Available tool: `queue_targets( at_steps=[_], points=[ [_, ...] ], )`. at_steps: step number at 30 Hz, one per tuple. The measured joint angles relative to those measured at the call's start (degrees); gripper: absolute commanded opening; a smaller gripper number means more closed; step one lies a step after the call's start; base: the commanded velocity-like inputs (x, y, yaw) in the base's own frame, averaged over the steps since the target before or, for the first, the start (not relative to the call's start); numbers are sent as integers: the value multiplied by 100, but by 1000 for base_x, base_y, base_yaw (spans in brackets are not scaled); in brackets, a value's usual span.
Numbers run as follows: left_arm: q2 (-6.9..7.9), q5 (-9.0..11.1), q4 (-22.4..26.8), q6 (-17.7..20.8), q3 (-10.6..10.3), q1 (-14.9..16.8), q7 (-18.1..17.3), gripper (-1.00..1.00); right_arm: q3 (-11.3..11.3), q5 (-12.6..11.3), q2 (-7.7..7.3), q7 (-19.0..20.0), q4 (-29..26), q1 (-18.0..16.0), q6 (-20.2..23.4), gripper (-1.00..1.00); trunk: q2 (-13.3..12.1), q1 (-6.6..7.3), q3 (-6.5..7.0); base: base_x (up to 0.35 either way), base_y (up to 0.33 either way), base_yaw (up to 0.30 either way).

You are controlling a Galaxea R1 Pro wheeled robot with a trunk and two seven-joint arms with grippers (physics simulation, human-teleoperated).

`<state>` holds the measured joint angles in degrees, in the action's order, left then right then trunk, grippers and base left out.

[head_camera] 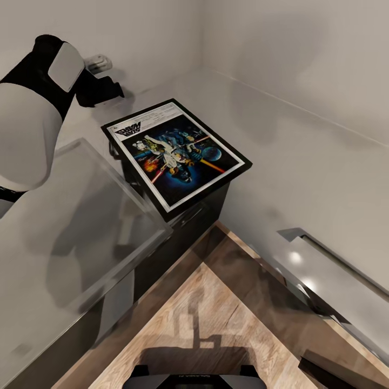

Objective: Pick up the poster from the kitchen countertop and hang it on one of the wall nails in the kitchen.

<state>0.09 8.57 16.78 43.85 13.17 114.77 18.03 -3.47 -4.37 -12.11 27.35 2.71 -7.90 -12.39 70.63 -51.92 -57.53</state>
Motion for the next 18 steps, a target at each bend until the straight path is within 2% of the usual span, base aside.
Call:
queue_targets(
  at_steps=[9, 18],
  points=[
    [40, 5, -515, -404, 23, -1, -11, 100, 0, 1, 0, 0, 0, 0, 0, 100, 0, 0, 0, 0, 0, 0],
    [57, 4, -607, -460, 32, 0, -19, 100, 0, 0, 0, 0, 0, 0, 0, 100, 0, 0, 0, 0, 0, 0]
  ],
)
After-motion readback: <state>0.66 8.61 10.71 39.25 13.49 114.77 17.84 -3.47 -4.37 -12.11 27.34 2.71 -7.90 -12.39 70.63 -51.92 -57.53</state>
